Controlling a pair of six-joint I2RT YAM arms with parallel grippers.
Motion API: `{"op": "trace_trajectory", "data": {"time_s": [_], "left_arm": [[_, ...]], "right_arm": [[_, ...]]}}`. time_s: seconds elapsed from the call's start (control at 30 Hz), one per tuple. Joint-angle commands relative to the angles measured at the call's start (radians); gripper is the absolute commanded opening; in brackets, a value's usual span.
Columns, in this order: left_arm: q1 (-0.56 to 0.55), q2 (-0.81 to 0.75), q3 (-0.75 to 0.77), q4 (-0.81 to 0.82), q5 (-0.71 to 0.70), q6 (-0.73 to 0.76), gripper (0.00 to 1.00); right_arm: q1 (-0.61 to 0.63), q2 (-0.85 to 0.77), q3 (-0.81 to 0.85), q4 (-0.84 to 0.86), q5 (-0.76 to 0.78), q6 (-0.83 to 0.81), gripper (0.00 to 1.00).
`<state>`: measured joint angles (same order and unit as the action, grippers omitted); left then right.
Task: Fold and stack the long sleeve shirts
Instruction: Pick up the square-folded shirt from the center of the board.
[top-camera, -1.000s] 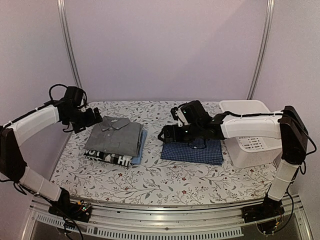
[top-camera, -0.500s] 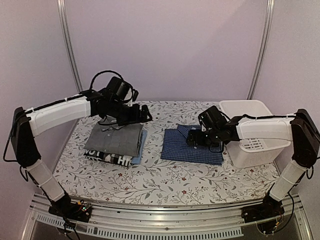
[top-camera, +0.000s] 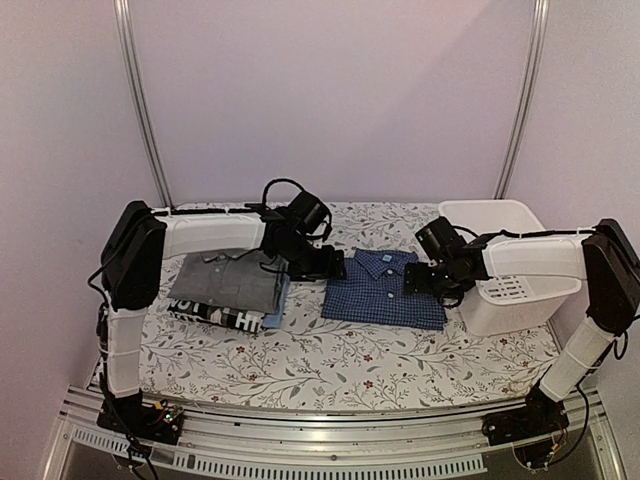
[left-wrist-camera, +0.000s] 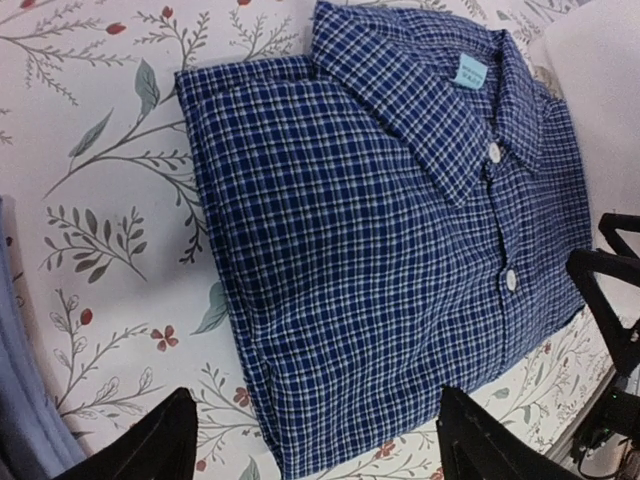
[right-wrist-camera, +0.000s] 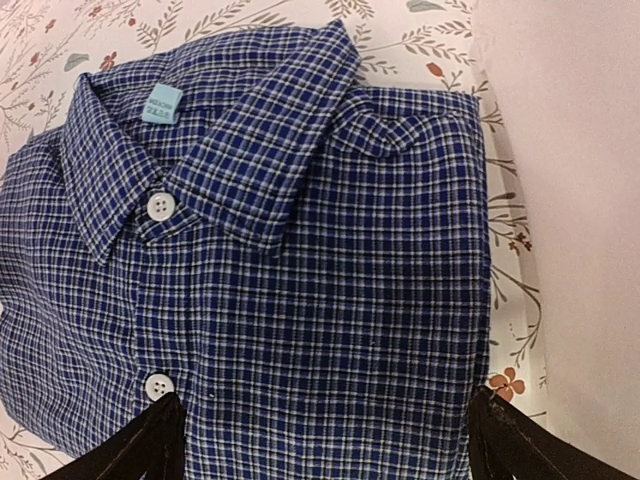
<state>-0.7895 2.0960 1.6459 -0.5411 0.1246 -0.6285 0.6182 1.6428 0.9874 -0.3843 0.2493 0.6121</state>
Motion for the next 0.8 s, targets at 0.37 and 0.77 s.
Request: {"op": "trace_trajectory", "data": {"time_s": [0.37,0.77], "left_arm": [[0.002,0.168,0.091,0.007,0.002,0.004,0.6],[0.002,0.213,0.092,0.024,0.045,-0.031,0.29]], "right_arm": [[-0.06,0.1,-0.009,-0.022,0.089,-0.002,0.89],[-0.096,0.099,-0.028,0.016,0.002,-0.012,0.89]]}}
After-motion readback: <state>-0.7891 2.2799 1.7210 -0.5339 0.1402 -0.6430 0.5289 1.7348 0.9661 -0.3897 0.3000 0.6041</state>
